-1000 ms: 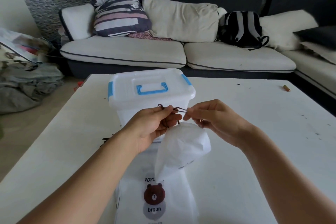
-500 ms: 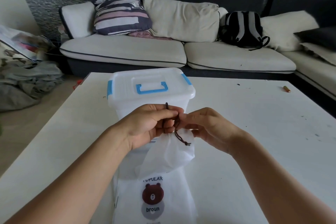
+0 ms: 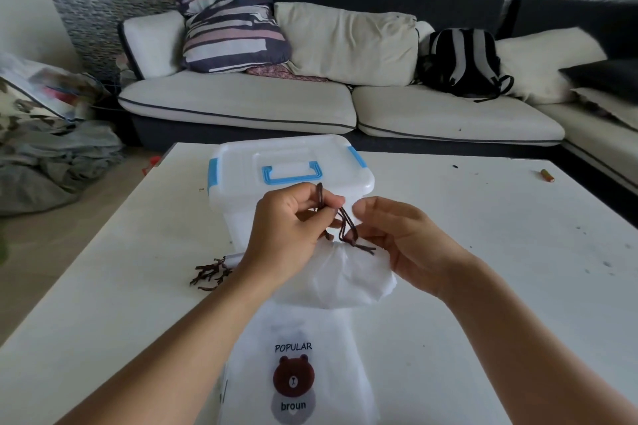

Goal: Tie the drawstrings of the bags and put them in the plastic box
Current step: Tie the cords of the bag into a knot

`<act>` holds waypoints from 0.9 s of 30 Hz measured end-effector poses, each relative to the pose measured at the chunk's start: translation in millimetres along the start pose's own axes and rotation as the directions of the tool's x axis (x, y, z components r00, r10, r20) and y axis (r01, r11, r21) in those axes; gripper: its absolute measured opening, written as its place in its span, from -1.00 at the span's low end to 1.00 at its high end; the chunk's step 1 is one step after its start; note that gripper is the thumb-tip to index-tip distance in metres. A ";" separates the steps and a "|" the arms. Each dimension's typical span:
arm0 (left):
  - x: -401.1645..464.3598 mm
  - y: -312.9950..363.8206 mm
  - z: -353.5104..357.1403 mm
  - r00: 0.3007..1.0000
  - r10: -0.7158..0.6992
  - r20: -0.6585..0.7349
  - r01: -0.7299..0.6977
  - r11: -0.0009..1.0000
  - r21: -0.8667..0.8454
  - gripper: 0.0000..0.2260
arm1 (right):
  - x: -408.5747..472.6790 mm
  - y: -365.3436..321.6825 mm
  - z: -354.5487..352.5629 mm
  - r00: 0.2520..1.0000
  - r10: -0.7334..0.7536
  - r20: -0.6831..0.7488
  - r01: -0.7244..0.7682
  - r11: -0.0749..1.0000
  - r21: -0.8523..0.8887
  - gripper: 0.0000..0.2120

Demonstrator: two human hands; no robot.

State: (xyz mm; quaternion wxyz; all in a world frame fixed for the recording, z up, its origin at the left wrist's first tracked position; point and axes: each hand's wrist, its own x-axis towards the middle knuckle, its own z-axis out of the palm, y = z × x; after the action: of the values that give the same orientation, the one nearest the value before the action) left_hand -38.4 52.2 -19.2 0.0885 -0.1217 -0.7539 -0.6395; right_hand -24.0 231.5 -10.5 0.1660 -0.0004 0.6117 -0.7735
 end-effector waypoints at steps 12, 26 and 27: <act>-1.6 4.0 2.8 0.992 -0.086 0.096 0.104 0.974 -0.201 -0.78 | 6.5 7.6 -4.1 0.999 -0.025 -0.038 0.016 0.979 -0.205 -0.85; 9.5 8.0 -4.0 0.876 -0.429 0.221 0.474 0.679 -0.561 -0.83 | 4.2 -5.7 -7.5 0.999 0.000 -0.045 0.020 0.893 0.451 -0.74; 10.1 7.5 -4.3 0.873 -0.435 0.221 0.478 0.672 -0.565 -0.82 | 4.7 -5.9 -6.7 0.999 -0.016 -0.040 0.033 0.885 0.465 -0.75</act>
State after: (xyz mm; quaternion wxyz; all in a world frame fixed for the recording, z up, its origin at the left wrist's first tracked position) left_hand -46.0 49.8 -8.5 -0.1434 0.0273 -0.5187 -0.8424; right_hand -31.3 237.8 -7.6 0.1406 0.0454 0.4110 -0.8996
